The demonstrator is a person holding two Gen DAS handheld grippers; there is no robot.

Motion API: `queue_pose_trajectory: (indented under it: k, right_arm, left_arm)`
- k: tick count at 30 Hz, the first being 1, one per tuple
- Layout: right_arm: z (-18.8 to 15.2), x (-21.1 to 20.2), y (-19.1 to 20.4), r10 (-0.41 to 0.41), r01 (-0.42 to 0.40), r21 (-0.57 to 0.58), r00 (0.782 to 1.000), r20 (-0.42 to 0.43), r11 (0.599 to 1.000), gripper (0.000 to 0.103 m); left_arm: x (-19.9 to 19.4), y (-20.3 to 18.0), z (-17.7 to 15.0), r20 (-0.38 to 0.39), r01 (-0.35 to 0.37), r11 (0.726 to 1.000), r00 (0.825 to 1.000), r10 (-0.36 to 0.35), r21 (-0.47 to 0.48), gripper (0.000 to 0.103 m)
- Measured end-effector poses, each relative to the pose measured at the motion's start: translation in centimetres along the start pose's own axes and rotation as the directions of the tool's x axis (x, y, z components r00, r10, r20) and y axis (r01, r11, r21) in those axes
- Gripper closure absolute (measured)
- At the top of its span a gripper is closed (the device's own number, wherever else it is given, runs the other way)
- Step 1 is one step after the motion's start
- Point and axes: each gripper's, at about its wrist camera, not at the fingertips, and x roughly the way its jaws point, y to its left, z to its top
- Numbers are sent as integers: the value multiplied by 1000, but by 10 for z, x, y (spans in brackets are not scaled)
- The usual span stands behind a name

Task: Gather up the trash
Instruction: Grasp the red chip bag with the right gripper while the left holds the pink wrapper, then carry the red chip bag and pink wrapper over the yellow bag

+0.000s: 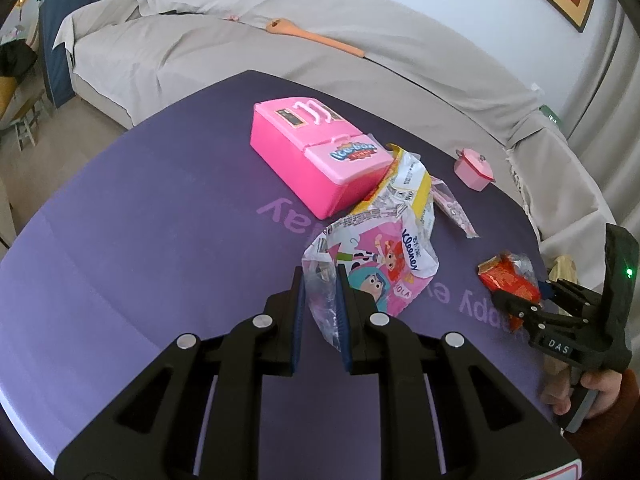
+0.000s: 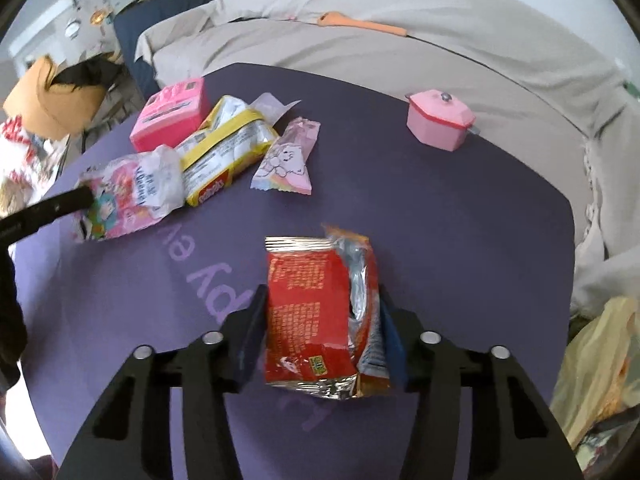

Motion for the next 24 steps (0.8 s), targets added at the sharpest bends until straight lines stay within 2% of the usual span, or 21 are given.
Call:
queue_pose_trajectory:
  k: [3,6,12,16,24]
  right_arm:
    - [-6,-6,-4,21,-22,-16,1000,-23,1000,70]
    - [-8,-19,-10,-26,26,-38,999,-23,999,70]
    - [4,-63,-36,-53,51,19,997,61,998,70]
    - [13,-101,-55,-74,68,48,988,138,996,70]
    - [4,-157,-96,-120,95,120,966,227,988,70]
  left_arm:
    - [-7,-11,1,17,17,1000,1000,-17,-1,89]
    - [-14,-22,3,30,40,999,999,-40,5,89]
    - [-41,-49,14,76,47,998,996,-51,50,89]
    - [-60,-67,26,108,54,996,992,-62,74,89]
    - [-88,-124,47,147,86,985,983,-109,152,89]
